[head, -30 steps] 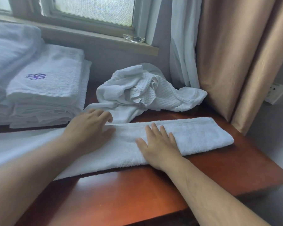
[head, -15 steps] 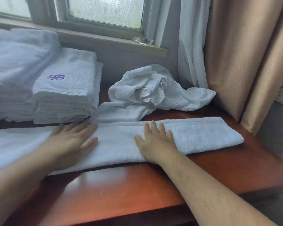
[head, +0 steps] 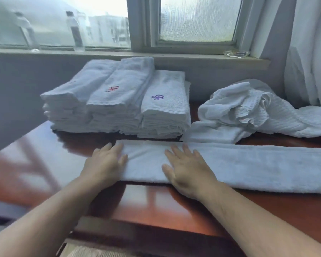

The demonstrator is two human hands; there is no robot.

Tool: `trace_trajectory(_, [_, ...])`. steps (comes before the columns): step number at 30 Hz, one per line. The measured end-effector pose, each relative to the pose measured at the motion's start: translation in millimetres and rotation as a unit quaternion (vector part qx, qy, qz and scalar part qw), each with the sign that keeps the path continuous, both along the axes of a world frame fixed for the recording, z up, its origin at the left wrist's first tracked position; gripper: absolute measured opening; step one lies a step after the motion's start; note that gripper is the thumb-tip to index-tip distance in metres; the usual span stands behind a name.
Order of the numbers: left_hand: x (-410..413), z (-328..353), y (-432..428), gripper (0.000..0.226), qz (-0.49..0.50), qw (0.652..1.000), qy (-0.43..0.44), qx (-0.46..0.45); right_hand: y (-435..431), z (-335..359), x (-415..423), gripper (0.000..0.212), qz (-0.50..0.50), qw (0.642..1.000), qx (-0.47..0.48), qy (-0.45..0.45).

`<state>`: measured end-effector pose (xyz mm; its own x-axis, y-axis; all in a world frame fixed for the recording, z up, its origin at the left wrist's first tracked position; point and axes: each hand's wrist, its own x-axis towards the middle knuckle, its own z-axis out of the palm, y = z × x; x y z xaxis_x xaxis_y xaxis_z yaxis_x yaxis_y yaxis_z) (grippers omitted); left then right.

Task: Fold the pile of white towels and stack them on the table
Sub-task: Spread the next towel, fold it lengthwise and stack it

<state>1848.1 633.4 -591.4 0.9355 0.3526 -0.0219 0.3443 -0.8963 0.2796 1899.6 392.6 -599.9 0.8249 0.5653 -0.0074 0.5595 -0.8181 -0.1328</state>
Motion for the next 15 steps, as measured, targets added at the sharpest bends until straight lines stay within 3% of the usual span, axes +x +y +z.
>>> trace_trajectory(6, [14, 28, 7, 0.082, 0.049, 0.997, 0.037, -0.047, 7, -3, -12, 0.063, -0.018, 1.000, 0.002, 0.010])
trace_trajectory(11, [12, 42, 10, 0.056, 0.085, 0.987, 0.106, -0.086, 6, -2, -25, 0.064, -0.018, 1.000, 0.014, 0.021])
trace_trajectory(15, [-1, 40, 19, 0.047, 0.072, 0.969, 0.057, -0.231, 4, 0, -26, 0.062, -0.012, 0.999, 0.038, 0.032])
